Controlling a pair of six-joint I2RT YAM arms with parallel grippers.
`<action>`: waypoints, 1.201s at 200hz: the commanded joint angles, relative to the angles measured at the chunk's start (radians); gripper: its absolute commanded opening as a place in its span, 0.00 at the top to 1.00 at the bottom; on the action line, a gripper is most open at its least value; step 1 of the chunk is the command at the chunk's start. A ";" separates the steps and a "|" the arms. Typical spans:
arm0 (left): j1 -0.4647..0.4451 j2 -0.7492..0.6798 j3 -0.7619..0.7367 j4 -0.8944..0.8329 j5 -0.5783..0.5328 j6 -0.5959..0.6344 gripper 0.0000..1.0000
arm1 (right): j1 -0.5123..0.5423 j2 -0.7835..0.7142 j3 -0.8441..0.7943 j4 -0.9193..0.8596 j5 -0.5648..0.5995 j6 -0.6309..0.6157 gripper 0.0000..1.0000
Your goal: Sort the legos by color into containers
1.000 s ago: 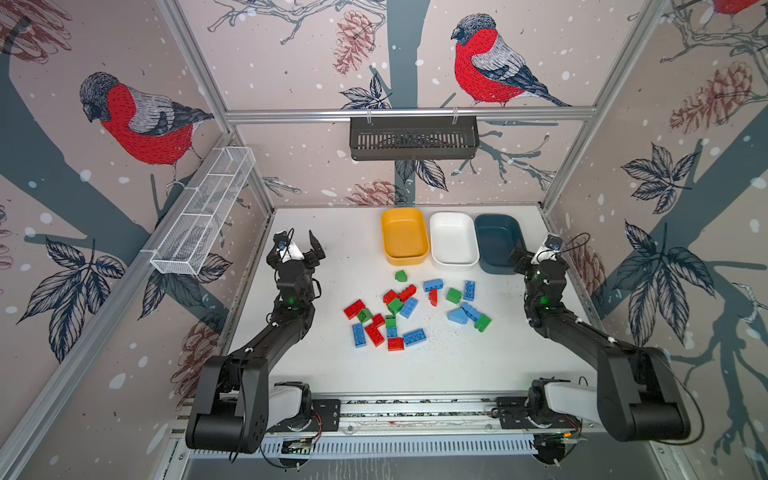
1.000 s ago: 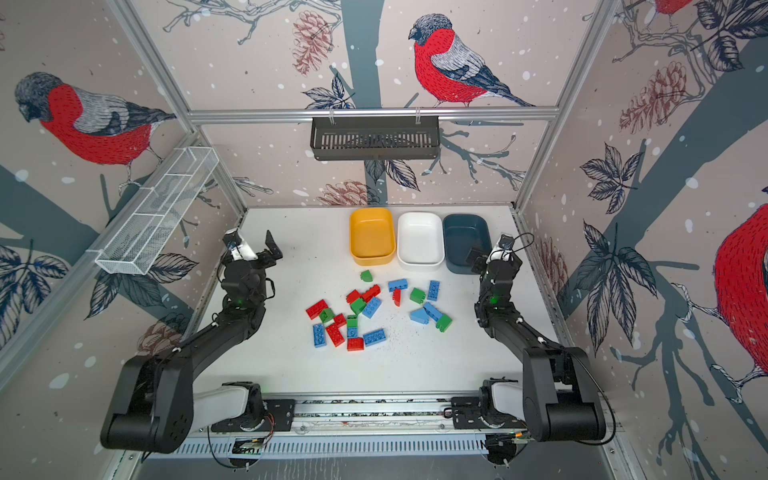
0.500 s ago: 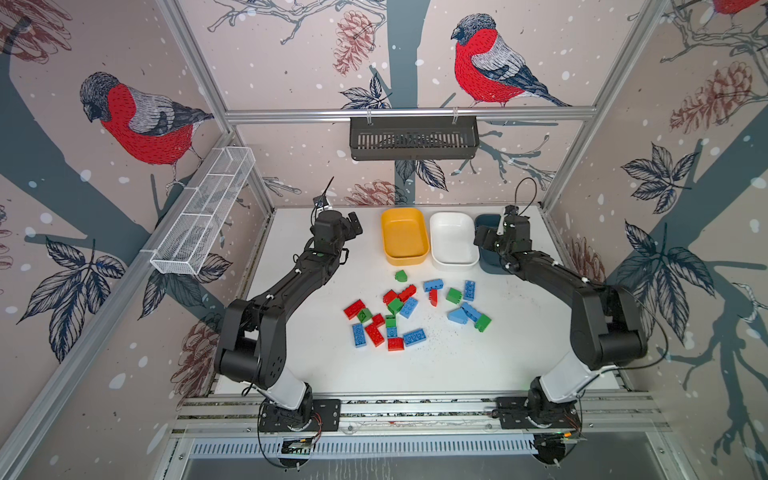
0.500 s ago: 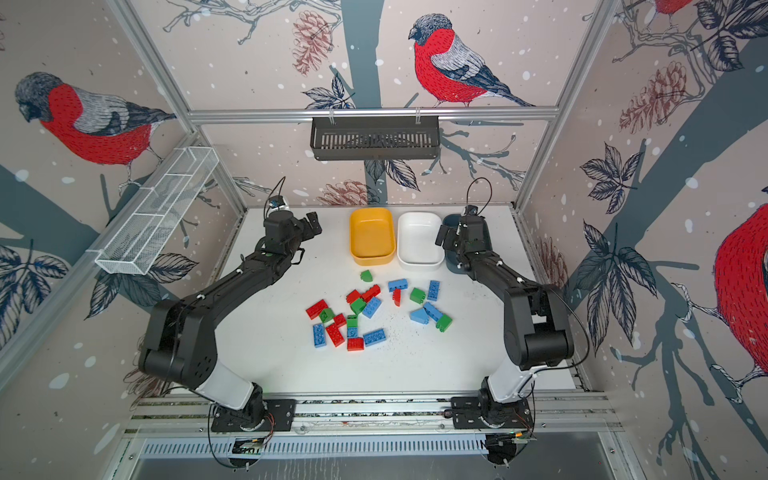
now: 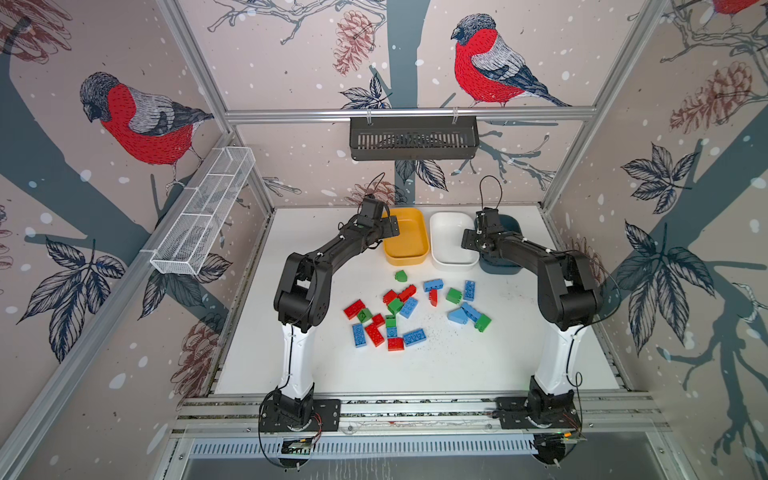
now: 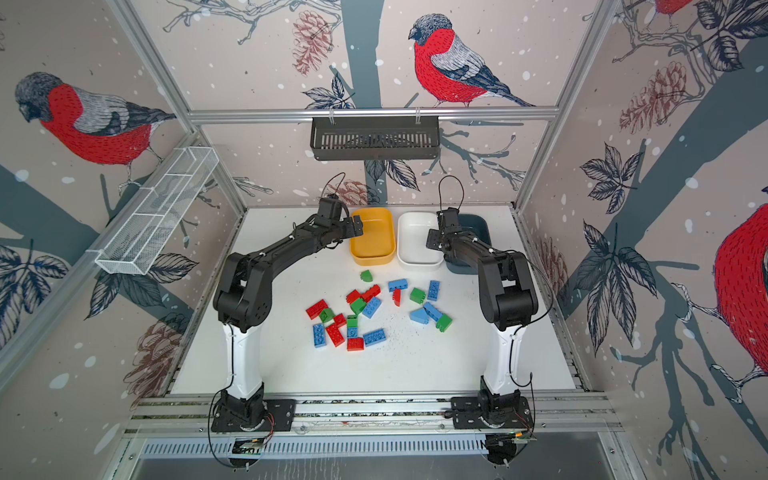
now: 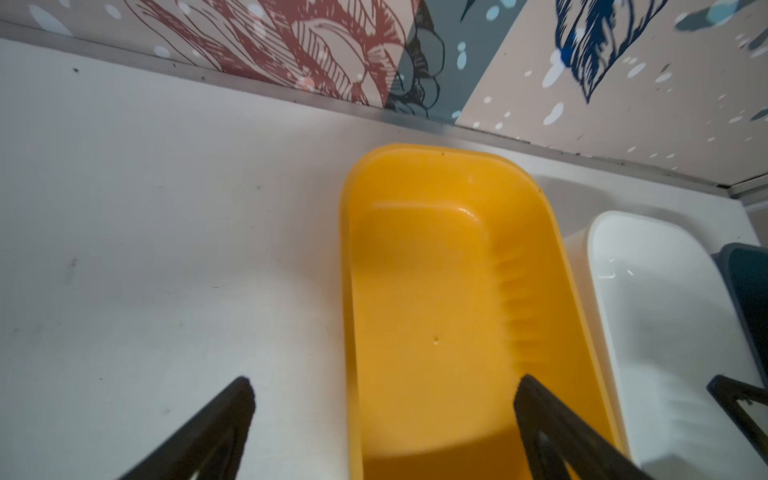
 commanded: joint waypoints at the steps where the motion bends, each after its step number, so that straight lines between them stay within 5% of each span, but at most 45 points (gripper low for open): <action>1: -0.001 0.084 0.120 -0.205 -0.022 -0.003 0.02 | 0.001 0.028 0.024 -0.017 -0.037 -0.024 0.23; 59: -0.021 0.154 0.180 -0.340 -0.124 0.021 0.02 | 0.005 0.070 0.063 -0.023 -0.042 -0.031 0.25; 103: -0.018 0.128 0.153 -0.430 -0.328 0.028 0.03 | 0.028 0.082 0.080 -0.039 -0.048 -0.057 0.32; 240: 0.065 -0.123 -0.221 -0.265 -0.272 0.093 0.03 | 0.218 0.156 0.193 -0.128 -0.017 -0.123 0.43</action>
